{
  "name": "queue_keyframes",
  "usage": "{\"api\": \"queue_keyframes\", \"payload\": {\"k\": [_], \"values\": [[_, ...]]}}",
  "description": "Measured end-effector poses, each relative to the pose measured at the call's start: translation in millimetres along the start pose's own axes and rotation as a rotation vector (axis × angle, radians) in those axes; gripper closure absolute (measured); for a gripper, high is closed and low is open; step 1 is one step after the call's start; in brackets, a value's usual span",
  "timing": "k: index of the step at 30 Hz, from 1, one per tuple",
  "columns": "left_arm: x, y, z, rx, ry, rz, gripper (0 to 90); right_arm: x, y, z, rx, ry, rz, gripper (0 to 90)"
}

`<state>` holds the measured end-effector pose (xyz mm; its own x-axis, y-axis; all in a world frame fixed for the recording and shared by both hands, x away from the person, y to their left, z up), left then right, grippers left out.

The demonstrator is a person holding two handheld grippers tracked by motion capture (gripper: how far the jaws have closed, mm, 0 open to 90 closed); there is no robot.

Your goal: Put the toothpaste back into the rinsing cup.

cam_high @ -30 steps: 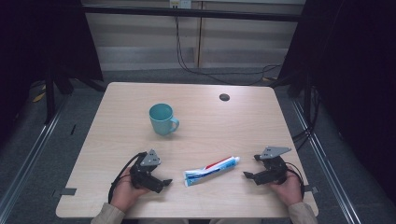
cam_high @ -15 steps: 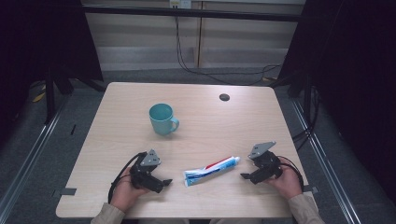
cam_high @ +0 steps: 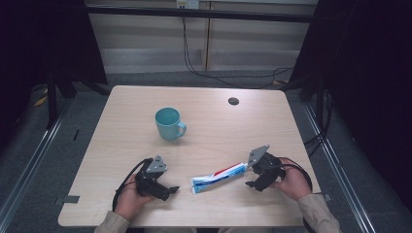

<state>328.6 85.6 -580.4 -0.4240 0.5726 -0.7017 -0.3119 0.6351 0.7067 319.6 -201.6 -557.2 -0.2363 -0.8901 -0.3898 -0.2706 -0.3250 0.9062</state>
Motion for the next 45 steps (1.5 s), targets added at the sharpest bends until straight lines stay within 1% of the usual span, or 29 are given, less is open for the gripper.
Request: {"api": "queue_keyframes", "payload": {"k": [1,2,4,7,10,12,13,14,15,16,18,21,24,25,28,29,30,31,34,35,37,39,40,42,43,44,45], "values": [[0.2,0.3,0.2,-0.002,-0.002,0.004,4.2,-2.6,0.1,0.0,-0.002,0.015,0.014,20.5],[0.2,0.2,0.2,-0.002,-0.001,0.003,4.2,-7.9,-0.3,0.3,0.001,0.043,0.029,20.4],[0.1,0.3,0.2,-0.002,-0.001,0.003,4.2,-14.0,-1.4,-0.6,-0.002,0.075,0.035,20.5],[0.0,0.0,0.1,0.0,-0.001,0.0,4.2,-21.5,-3.2,1.3,-0.018,0.092,0.055,21.3],[0.0,0.1,0.1,0.0,0.0,0.0,4.2,-28.8,-5.7,0.4,-0.022,0.12,0.072,22.5],[-0.2,0.0,0.1,0.001,0.0,-0.002,4.4,-31.4,-8.3,0.6,-0.038,0.125,0.092,23.9],[-0.2,0.0,0.1,0.001,0.0,-0.002,4.4,-31.4,-8.3,0.6,-0.038,0.125,0.092,23.9],[-0.1,0.1,0.2,0.0,-0.001,-0.001,4.4,-32.6,-9.8,0.2,-0.04,0.14,0.101,24.1],[-0.1,0.1,0.2,0.0,0.0,-0.001,4.4,-35.0,-12.1,0.2,-0.046,0.144,0.12,25.6],[-0.1,0.0,0.1,0.001,0.001,-0.002,4.4,-36.3,-12.7,-0.8,-0.046,0.158,0.123,26.3],[-0.2,0.0,0.1,0.001,0.0,-0.002,4.4,-39.2,-13.9,-1.4,-0.052,0.168,0.131,27.4],[-0.1,0.1,0.1,0.0,0.0,-0.001,4.4,-42.3,-15.4,-1.6,-0.057,0.168,0.131,28.3],[-0.1,0.1,0.2,0.0,0.0,-0.001,4.4,-45.3,-20.1,-2.0,-0.072,0.204,0.154,29.6],[-0.1,0.1,0.2,0.0,0.0,-0.001,4.5,-45.3,-20.1,-2.0,-0.072,0.204,0.154,29.6],[-0.1,0.0,0.1,0.001,0.0,-0.002,4.5,-45.6,-24.3,-1.5,-0.08,0.209,0.191,31.1],[-0.1,0.1,0.1,0.001,0.0,-0.001,4.5,-45.9,-25.0,-2.0,-0.087,0.22,0.189,31.4],[-0.1,0.1,0.1,0.002,0.0,-0.001,4.5,-46.0,-26.1,-2.2,-0.09,0.22,0.19,32.0],[0.0,0.2,0.2,0.001,0.0,-0.001,4.5,-45.2,-26.4,-2.6,-0.088,0.214,0.203,32.5],[-0.1,0.1,0.1,0.002,0.0,-0.002,4.5,-45.5,-27.7,-3.2,-0.093,0.226,0.205,35.0],[0.0,0.2,0.2,0.001,0.0,0.0,4.5,-45.7,-28.5,-4.8,-0.098,0.234,0.211,38.6],[-0.1,0.1,0.1,0.002,0.0,-0.002,4.5,-44.5,-29.6,-5.5,-0.108,0.234,0.223,42.3],[0.0,0.2,0.0,0.003,0.0,-0.001,4.5,-45.4,-31.2,-6.1,-0.135,0.253,0.217,43.6],[-0.1,0.1,0.1,0.002,0.0,-0.002,4.5,-44.9,-30.7,-6.0,-0.144,0.252,0.225,46.7],[0.0,0.2,0.1,0.002,-0.001,-0.001,4.5,-44.9,-29.8,-3.5,-0.183,0.264,0.221,56.0],[-0.1,0.1,0.0,0.003,0.0,-0.002,4.5,-45.4,-29.9,-3.1,-0.19,0.281,0.215,60.4],[0.0,0.2,0.2,0.001,-0.001,0.0,4.5,-45.0,-29.0,-1.0,-0.202,0.286,0.22,64.0],[0.0,0.2,0.2,0.001,-0.001,0.0,4.5,-45.0,-29.0,-1.0,-0.202,0.286,0.22,64.0]]}}
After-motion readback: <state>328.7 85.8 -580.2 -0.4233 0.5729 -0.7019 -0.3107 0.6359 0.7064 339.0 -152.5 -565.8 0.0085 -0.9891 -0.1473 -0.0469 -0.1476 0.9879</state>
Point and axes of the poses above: each handheld gripper's, and its own axes: y roughly backward along the jaws, x roughly out of its underside, z roughly to its left, the point moved 10 cm from there along -y, roughly forward along the jaws, and after that the axes turned 5 degrees about y, right-handed, at the moved point
